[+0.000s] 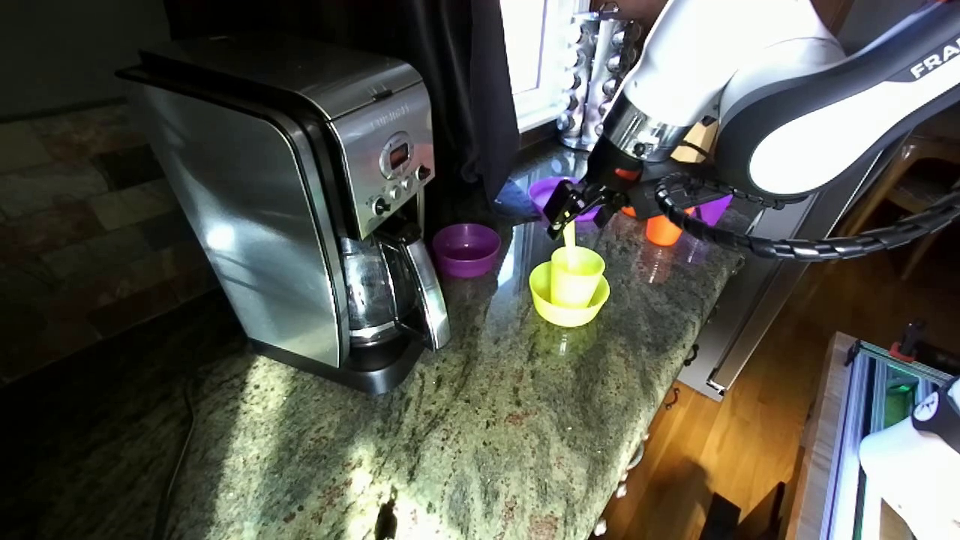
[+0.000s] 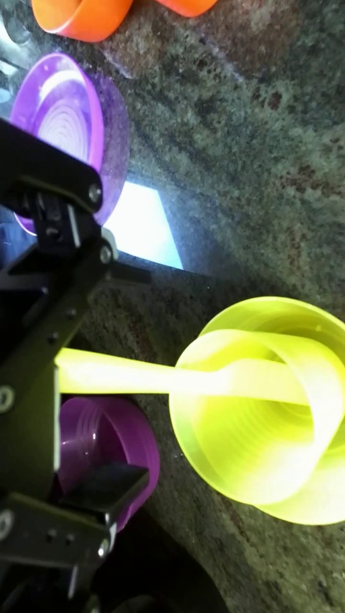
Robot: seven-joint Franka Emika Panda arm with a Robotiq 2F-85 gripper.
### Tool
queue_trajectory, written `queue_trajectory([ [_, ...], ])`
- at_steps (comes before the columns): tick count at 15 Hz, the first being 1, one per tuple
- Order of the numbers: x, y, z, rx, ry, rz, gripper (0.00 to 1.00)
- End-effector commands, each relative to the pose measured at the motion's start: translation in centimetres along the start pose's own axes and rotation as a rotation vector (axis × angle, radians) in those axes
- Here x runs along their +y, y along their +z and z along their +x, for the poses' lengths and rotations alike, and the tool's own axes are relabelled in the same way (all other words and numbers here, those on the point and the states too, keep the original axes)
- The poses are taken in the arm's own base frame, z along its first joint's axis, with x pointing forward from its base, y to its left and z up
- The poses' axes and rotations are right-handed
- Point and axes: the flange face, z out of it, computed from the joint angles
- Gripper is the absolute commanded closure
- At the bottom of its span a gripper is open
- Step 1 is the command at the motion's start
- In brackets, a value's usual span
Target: Remove the knife and cup from the yellow bowl
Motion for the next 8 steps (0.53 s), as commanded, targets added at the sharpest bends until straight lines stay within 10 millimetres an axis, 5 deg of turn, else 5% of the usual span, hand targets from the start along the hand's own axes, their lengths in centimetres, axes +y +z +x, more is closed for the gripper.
queue_trajectory([
  [1,-0.09,0.84,-0.08,0.001,0.004,-0.004,0.31],
  [8,-0.08,1.43,0.02,-0.010,-0.009,-0.016,0.84],
])
